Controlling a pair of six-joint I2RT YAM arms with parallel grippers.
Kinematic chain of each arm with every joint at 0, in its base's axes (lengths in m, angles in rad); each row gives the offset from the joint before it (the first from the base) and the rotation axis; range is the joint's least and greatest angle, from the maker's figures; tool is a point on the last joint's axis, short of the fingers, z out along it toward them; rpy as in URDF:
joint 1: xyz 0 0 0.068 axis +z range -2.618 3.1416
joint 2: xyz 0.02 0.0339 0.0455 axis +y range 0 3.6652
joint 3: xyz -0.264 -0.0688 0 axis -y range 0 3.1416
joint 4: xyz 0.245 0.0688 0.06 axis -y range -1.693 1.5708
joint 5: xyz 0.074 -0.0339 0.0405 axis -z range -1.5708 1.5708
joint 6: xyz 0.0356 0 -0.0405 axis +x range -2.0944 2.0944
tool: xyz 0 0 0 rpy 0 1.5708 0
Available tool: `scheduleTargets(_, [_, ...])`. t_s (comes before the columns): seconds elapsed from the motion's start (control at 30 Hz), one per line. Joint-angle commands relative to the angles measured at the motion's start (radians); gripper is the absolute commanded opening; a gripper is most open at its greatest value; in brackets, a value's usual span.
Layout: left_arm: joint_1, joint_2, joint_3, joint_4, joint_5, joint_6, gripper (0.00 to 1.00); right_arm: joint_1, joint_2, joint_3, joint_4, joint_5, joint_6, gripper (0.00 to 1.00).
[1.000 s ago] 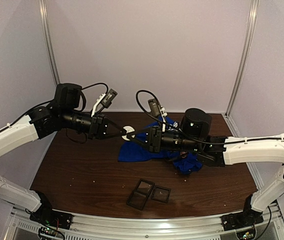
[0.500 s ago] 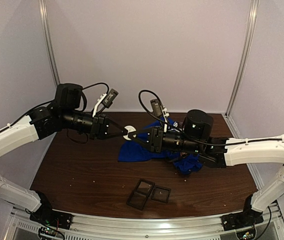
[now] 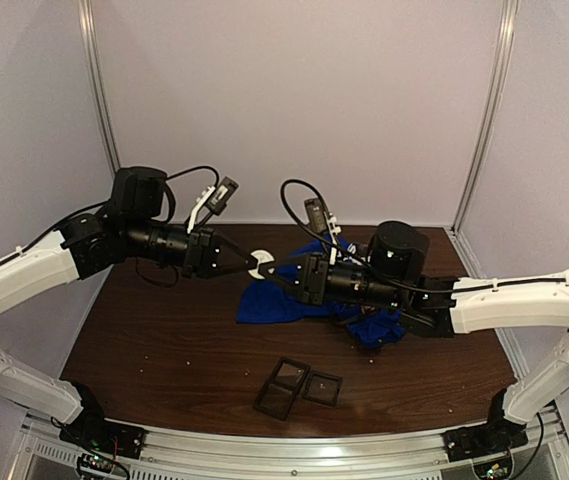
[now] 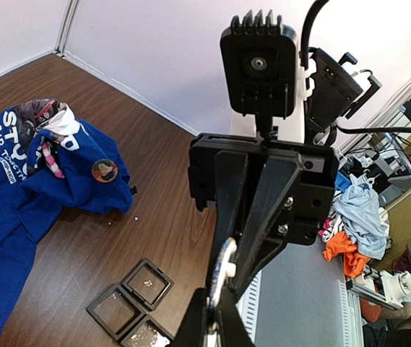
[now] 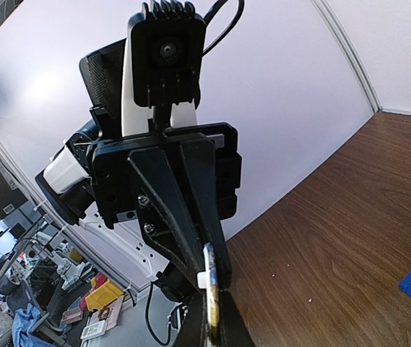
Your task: Remove the brooch from the garment
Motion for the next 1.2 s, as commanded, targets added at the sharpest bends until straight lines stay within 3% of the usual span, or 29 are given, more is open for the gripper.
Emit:
scheduleTargets(0.0, [0.070,-0.034,0.003,-0.046,-0.036,-0.026,0.00,-0.051,-0.069,-0.050,-0.086,0.180,0.009,0.01])
scheduleTargets(0.5, [0.110,-0.012,-0.004,-0.023,-0.041,-0.087,0.00,-0.052,-0.079,-0.058,-0.085,0.177,0.001,0.02])
scheduleTargets(1.17, [0.121,0.014,0.003,-0.030,-0.025,-0.097,0.00,-0.055,-0.075,-0.051,-0.086,0.152,-0.014,0.14])
